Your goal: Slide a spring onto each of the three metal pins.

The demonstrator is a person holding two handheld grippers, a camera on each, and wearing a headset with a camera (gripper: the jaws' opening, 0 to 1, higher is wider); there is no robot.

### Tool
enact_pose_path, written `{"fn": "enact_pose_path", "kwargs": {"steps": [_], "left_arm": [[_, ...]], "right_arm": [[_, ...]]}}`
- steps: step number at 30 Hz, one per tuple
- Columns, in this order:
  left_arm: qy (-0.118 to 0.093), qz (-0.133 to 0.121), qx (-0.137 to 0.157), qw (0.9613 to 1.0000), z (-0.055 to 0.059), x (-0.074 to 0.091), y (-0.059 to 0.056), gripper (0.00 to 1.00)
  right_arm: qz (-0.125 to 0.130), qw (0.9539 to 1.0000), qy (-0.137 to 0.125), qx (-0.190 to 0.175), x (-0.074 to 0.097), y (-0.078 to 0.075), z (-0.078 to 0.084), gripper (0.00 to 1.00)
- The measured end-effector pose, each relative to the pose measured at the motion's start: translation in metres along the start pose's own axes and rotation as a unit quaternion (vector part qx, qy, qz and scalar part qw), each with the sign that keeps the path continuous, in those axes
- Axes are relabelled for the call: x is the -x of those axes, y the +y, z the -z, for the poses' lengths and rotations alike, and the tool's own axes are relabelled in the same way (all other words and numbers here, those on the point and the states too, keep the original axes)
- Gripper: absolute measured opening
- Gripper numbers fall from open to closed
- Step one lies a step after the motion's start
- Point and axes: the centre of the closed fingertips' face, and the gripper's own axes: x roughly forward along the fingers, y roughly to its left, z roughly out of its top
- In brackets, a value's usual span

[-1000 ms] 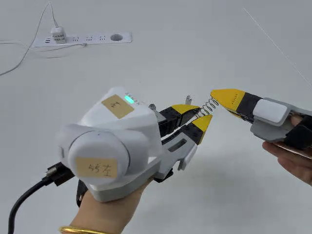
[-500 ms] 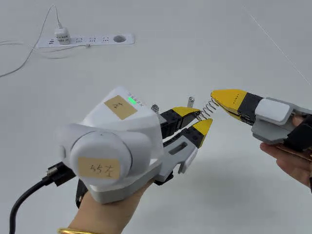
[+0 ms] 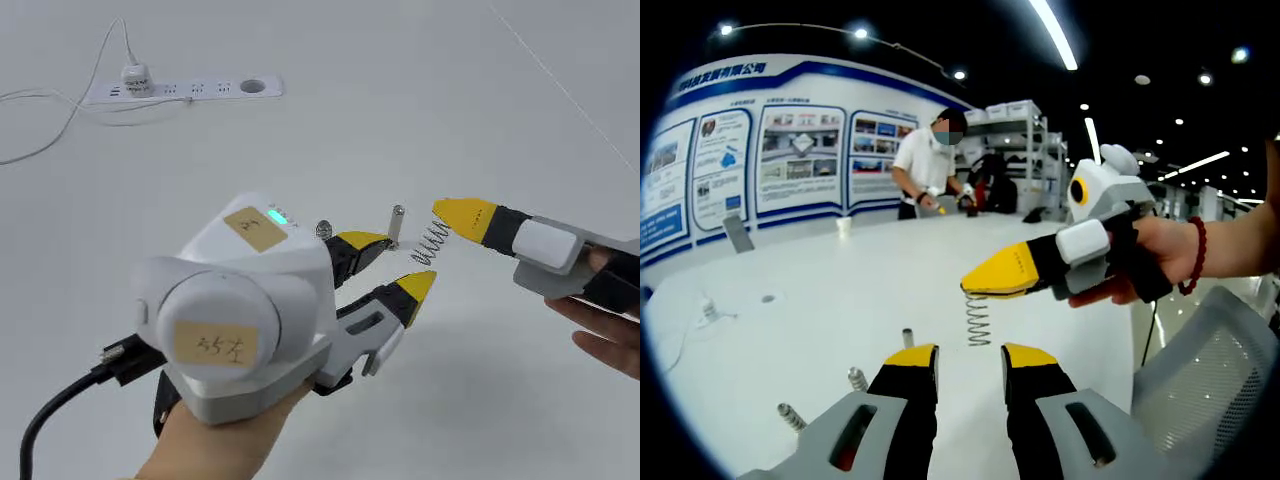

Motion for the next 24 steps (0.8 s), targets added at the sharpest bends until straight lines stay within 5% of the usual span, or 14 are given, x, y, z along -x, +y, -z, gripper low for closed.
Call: {"fn": "enact_pose_path", "kwargs": {"steps": [10,16,24], "left_arm": [[0.016,-0.044,-0.012,0.9988,0.008,0.018,0.021,0.31],[0.017,-0.072,-0.009,0.9972,0.013,0.030,0.035,0.35],[0.021,-0.102,-0.002,0.9945,0.020,0.044,0.050,0.39]], "right_arm": [[0.015,0.9961,0.017,0.085,-0.011,-0.007,0.000,0.11],[0.020,0.9887,0.028,0.146,-0.017,-0.009,-0.001,0.11],[0.031,0.9843,0.027,0.171,-0.024,-0.017,-0.007,0.11]]}}
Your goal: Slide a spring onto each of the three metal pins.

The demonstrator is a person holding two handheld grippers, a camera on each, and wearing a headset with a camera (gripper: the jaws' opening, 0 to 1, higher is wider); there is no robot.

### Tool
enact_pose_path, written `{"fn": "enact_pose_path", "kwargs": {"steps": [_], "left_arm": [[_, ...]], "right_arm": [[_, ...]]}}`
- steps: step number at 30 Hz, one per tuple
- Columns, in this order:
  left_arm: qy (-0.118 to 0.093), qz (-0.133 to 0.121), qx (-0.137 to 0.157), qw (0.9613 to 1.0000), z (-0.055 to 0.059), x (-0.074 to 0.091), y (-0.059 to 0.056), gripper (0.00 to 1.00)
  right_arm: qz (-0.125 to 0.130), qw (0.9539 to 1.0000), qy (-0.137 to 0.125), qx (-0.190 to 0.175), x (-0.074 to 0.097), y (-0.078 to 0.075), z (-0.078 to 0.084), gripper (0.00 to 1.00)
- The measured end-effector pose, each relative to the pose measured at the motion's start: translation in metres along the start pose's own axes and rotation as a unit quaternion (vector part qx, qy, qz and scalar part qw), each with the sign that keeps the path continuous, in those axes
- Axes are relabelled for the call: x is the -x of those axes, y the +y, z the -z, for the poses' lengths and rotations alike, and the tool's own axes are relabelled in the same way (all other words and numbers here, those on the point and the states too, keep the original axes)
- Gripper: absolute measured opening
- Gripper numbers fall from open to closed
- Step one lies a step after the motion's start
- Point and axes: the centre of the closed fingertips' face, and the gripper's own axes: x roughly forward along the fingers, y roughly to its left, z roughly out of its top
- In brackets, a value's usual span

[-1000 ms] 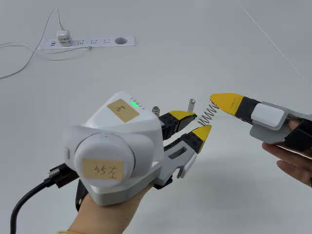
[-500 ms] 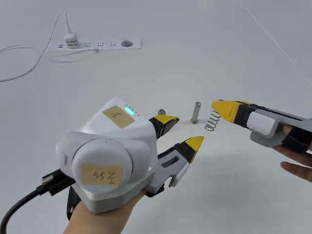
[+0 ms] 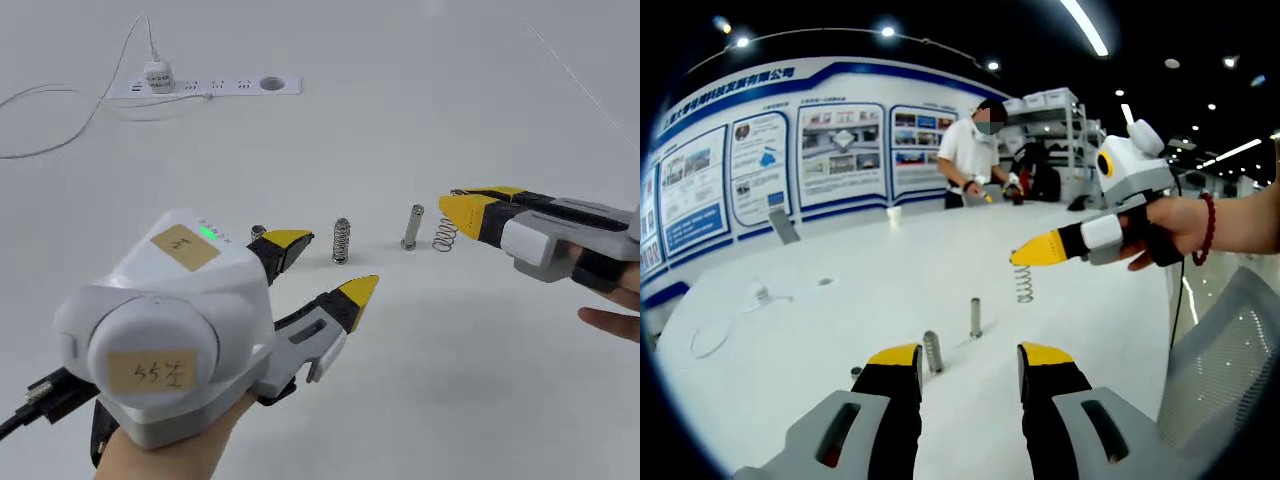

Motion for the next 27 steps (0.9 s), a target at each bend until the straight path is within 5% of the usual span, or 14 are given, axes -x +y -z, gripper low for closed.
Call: {"fn": "enact_pose_path", "kwargs": {"steps": [15,27], "left_arm": [[0.011,-0.036,0.005,0.9993,0.012,0.010,0.028,0.53],[0.018,-0.045,0.020,0.9986,0.019,0.012,0.035,0.66]], "right_arm": [[0.019,0.9990,-0.018,0.036,-0.023,-0.023,-0.011,0.11],[0.028,0.9985,-0.020,0.042,-0.043,-0.039,-0.011,0.11]]}}
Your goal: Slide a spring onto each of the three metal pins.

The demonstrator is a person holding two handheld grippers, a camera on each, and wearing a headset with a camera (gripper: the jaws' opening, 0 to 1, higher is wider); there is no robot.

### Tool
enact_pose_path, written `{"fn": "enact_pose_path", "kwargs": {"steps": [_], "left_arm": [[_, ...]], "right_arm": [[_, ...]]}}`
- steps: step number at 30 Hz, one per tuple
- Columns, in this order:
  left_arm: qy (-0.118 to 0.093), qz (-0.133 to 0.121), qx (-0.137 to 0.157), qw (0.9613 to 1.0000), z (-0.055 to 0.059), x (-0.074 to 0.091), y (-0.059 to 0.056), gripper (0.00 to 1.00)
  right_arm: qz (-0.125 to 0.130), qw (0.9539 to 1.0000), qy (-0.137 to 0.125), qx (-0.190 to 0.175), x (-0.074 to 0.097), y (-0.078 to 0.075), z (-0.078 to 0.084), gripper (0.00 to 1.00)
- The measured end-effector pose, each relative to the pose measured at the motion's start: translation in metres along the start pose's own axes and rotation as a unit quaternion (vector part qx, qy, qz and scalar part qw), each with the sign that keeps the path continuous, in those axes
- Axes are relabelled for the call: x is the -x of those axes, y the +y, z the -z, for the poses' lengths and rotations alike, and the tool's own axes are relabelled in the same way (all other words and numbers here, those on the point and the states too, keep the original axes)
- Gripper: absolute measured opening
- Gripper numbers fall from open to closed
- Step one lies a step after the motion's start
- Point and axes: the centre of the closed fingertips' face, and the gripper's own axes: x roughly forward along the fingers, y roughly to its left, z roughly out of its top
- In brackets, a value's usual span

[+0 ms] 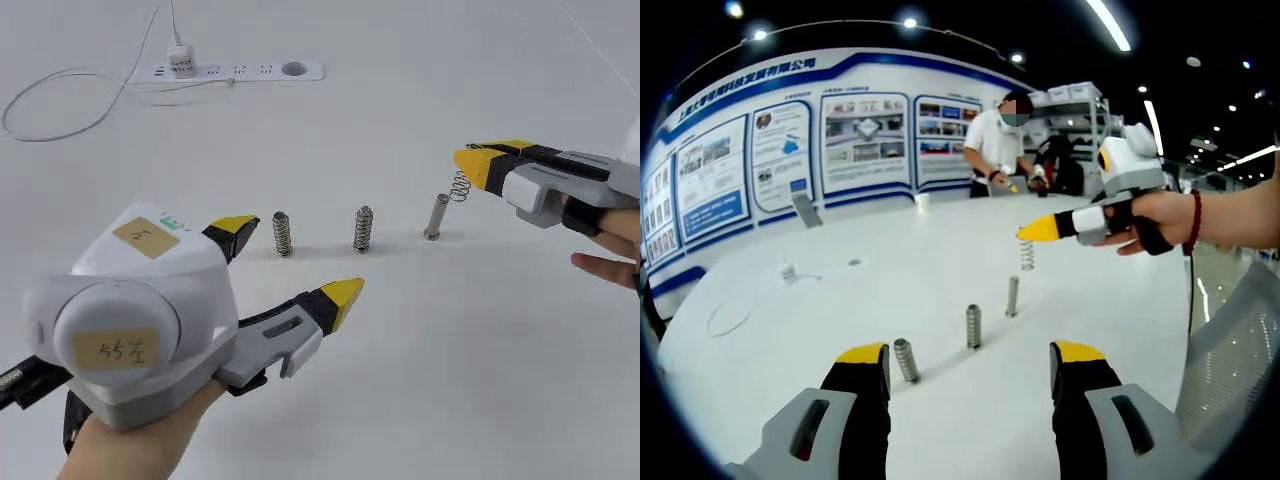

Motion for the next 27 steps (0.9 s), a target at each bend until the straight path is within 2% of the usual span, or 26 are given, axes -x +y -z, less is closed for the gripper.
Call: {"fn": "enact_pose_path", "kwargs": {"steps": [13,19,27], "left_arm": [[-0.001,0.005,0.009,0.9999,0.004,0.001,0.001,0.79],[0.000,0.006,0.016,0.9999,0.004,0.000,0.001,0.86],[0.001,0.004,0.014,0.9999,0.005,0.001,0.001,0.88]], "right_arm": [[0.006,0.9999,0.000,0.016,-0.017,-0.003,0.007,0.11],[0.008,0.9996,0.002,0.025,-0.018,-0.003,0.012,0.11],[0.008,0.9993,0.003,0.036,-0.017,0.000,0.016,0.11]]}}
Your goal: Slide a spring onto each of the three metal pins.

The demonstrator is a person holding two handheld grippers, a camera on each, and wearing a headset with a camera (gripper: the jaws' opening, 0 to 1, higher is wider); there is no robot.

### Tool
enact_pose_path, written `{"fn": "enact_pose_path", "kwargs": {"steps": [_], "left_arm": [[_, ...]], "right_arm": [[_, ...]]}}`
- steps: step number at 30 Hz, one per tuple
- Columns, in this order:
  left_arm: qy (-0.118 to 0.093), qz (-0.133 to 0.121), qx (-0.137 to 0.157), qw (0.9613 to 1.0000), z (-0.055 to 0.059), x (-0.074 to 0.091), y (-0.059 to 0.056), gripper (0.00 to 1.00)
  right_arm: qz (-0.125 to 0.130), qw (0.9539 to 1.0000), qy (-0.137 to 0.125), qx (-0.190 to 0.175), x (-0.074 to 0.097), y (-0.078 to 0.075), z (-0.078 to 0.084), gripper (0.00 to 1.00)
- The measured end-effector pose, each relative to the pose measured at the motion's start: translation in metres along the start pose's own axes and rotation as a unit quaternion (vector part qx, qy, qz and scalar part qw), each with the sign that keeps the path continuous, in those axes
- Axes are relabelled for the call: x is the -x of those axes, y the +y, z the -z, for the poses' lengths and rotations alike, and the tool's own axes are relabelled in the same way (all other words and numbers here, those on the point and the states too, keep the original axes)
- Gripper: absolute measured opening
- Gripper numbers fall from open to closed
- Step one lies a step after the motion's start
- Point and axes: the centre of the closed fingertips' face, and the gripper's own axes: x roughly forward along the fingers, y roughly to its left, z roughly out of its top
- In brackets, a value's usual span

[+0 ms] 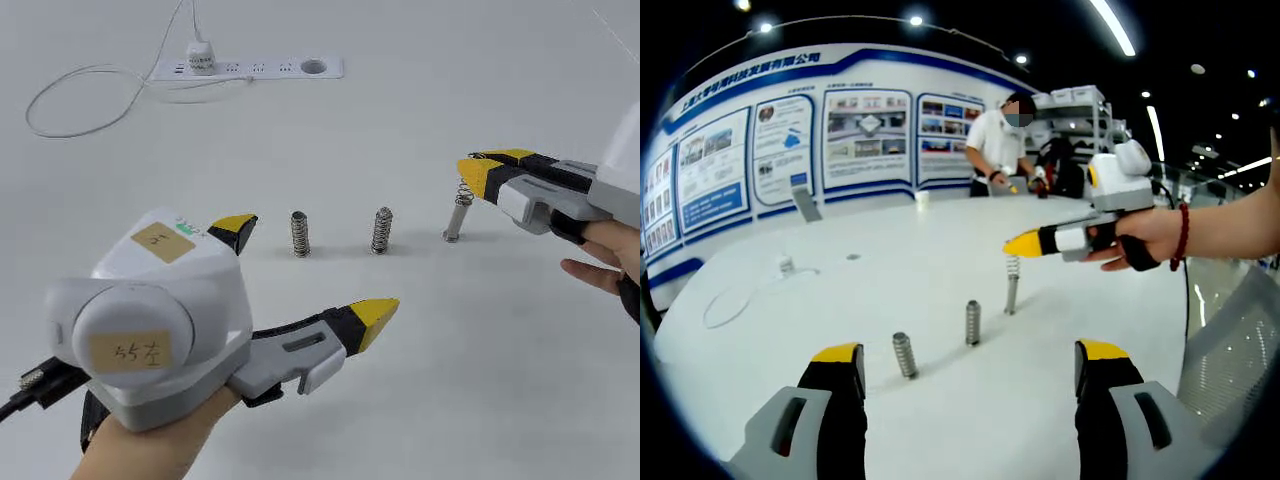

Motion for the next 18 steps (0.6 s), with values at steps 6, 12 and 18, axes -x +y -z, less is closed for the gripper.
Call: {"fn": "enact_pose_path", "kwargs": {"steps": [6,12,18], "left_arm": [[0.003,0.002,-0.010,0.9999,0.000,0.001,-0.002,0.88],[0.000,0.002,-0.019,0.9998,-0.002,0.001,-0.003,0.86],[-0.002,0.003,-0.021,0.9998,-0.003,0.001,-0.004,0.85]], "right_arm": [[0.000,0.9996,0.005,0.026,0.002,0.007,0.005,0.11],[0.005,0.9991,0.008,0.041,0.003,0.011,0.009,0.11],[0.008,0.9978,0.017,0.063,0.002,0.013,0.015,0.11]]}}
